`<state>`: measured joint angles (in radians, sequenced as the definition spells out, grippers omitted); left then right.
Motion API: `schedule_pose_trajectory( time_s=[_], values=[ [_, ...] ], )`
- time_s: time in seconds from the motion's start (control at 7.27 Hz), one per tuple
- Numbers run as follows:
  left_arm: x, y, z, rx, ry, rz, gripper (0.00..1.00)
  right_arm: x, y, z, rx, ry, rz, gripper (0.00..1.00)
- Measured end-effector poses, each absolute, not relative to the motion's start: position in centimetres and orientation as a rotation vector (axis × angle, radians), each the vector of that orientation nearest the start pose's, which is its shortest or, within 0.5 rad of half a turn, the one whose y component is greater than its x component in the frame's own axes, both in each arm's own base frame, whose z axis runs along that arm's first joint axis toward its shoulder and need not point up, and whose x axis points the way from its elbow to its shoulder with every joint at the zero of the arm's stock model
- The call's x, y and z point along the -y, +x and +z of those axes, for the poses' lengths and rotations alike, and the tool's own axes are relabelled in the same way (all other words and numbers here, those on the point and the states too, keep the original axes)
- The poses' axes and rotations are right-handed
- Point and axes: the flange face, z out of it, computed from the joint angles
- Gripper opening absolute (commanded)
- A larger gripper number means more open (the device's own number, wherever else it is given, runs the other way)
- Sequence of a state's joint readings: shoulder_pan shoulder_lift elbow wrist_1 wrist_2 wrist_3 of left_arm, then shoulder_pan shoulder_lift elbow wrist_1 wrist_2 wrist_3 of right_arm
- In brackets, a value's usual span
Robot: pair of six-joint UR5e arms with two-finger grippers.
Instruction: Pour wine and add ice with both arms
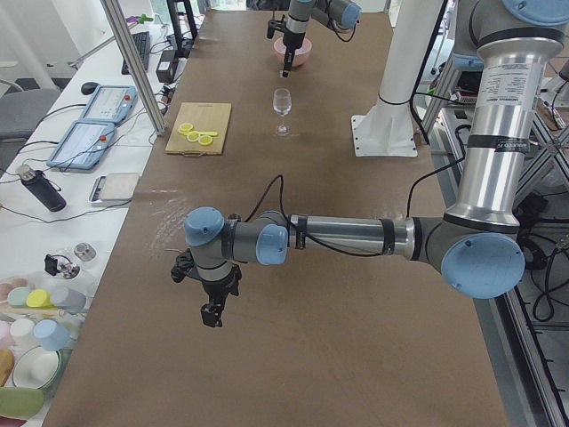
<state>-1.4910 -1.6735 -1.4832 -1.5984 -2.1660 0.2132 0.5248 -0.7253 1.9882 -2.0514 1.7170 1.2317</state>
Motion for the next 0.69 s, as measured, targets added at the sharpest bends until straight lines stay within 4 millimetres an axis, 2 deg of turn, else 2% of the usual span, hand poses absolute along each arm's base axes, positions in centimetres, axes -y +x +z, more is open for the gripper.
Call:
schedule_pose_trajectory(
  time_s=[0.28, 0.69],
  values=[
    [54.3, -3.4, 65.8, -0.593, 0.080, 0.297, 0.98, 38.7, -45.6, 6.4, 0.754, 0.203, 0.106, 0.00],
    [54.3, -3.4, 65.9, -0.593, 0.079, 0.296, 0.98, 37.8, -46.6, 6.2, 0.753, 0.198, 0.089, 0.00]
  ],
)
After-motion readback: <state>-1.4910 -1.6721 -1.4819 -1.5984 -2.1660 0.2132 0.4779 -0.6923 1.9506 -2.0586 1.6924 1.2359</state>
